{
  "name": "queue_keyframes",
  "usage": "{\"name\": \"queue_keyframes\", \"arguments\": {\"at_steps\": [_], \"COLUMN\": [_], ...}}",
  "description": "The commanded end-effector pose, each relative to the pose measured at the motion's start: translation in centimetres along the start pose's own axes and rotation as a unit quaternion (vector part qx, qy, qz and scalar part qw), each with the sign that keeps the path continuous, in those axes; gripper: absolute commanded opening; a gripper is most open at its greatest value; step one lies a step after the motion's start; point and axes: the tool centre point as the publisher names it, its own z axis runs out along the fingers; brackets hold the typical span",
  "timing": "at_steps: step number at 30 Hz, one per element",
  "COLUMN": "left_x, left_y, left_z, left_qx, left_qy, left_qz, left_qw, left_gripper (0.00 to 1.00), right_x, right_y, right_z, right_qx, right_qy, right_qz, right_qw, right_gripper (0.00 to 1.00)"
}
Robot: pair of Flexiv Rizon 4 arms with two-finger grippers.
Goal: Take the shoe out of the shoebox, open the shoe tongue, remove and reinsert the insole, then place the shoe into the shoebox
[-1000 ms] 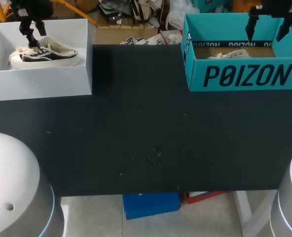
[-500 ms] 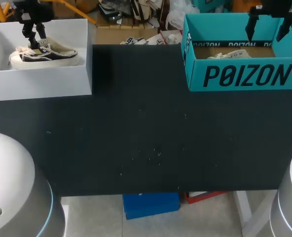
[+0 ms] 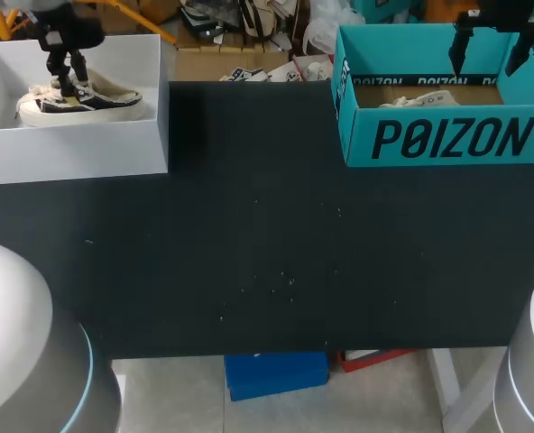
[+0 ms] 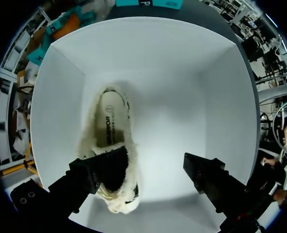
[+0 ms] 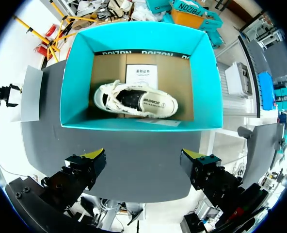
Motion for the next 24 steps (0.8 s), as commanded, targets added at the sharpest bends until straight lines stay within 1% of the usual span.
{"name": "queue_keyframes", "arguments": {"at_steps": [1,8,17,22,24], "left_x": [-0.3,-0.2,-0.5,-0.5,-0.5], "left_y": [0.4,1.0,1.2,1.3,1.3], "left_z": [0.6,1.4,3.1,3.6,3.8], "left_qx": [0.0,-0.003,-0.009,-0.01,-0.011], "left_qy": [0.012,0.024,0.04,0.044,0.046], "left_qz": [-0.002,-0.007,-0.007,-0.007,-0.007], "left_qw": [1.0,1.0,0.999,0.999,0.999], "left_gripper": [1.0,1.0,1.0,0.93,0.88], "right_x": [0.0,0.0,0.0,0.0,0.0], "right_y": [0.0,0.0,0.0,0.0,0.0], "right_z": [0.0,0.0,0.0,0.0,0.0], "right_qx": [0.001,0.001,0.001,0.001,0.001], "right_qy": [0.0,0.0,0.0,0.0,0.0], "right_qz": [0.0,0.0,0.0,0.0,0.0], "right_qw": [1.0,1.0,1.0,1.0,1.0], "right_gripper": [1.0,1.0,1.0,1.0,1.0]}}
